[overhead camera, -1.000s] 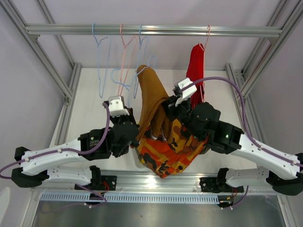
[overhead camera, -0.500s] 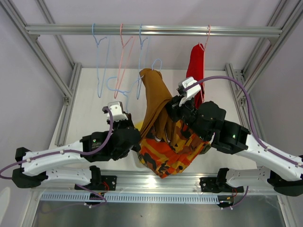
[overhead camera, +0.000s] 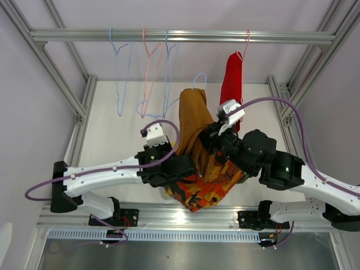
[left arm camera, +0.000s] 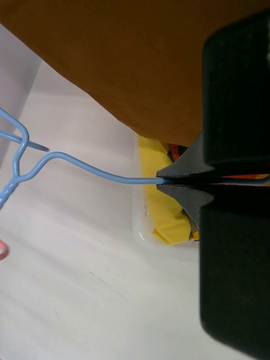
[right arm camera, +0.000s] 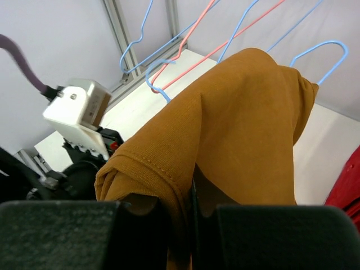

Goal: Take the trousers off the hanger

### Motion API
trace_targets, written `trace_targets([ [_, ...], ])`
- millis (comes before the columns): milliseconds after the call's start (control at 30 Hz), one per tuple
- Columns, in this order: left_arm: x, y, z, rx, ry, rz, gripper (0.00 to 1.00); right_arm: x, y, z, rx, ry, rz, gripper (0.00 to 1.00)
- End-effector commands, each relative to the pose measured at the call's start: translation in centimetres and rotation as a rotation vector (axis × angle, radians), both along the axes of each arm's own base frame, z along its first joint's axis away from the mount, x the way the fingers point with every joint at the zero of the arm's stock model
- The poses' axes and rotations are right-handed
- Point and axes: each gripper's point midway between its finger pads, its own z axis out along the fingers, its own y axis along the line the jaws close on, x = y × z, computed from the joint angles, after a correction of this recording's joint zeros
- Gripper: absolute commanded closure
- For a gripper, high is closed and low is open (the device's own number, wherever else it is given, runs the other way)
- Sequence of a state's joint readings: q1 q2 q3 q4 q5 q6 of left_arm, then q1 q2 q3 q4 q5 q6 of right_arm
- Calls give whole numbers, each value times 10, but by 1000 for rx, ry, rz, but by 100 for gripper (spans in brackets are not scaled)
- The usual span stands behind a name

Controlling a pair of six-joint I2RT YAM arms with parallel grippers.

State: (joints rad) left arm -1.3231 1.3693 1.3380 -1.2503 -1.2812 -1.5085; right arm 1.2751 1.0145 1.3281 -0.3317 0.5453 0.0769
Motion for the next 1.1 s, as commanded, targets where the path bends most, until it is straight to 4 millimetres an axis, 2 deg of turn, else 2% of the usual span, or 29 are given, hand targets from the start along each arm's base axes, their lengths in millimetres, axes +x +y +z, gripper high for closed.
trace_targets([
  [0, -10, 38, -9, 109, 63, 68, 99, -14, -20, 79, 267, -74, -9, 100],
  [133, -11, 40, -15, 140, 72, 67, 99, -12, -34, 93, 261, -96, -58, 100],
  [167, -11, 41, -15, 148, 70, 65, 99, -12, -41, 105, 276, -110, -68, 100],
  [400, -14, 58, -20, 206, 74, 50, 99, -9, -73, 140, 270, -167, -138, 100],
  [567, -18, 67, -31, 244, 86, 46, 99, -6, -83, 147, 260, -180, -172, 100],
  [700, -21, 74, -35, 239, 92, 44, 99, -3, -86, 140, 229, -176, -197, 100],
  [933, -32, 80, -32, 217, 88, -22, 99, 0, -96, 110, 172, -150, -239, 100],
  [1033, -36, 80, -27, 181, 84, -66, 99, 0, -96, 91, 145, -132, -236, 100],
  [1067, -37, 76, -26, 166, 91, -89, 99, 0, -90, 79, 124, -120, -233, 100],
])
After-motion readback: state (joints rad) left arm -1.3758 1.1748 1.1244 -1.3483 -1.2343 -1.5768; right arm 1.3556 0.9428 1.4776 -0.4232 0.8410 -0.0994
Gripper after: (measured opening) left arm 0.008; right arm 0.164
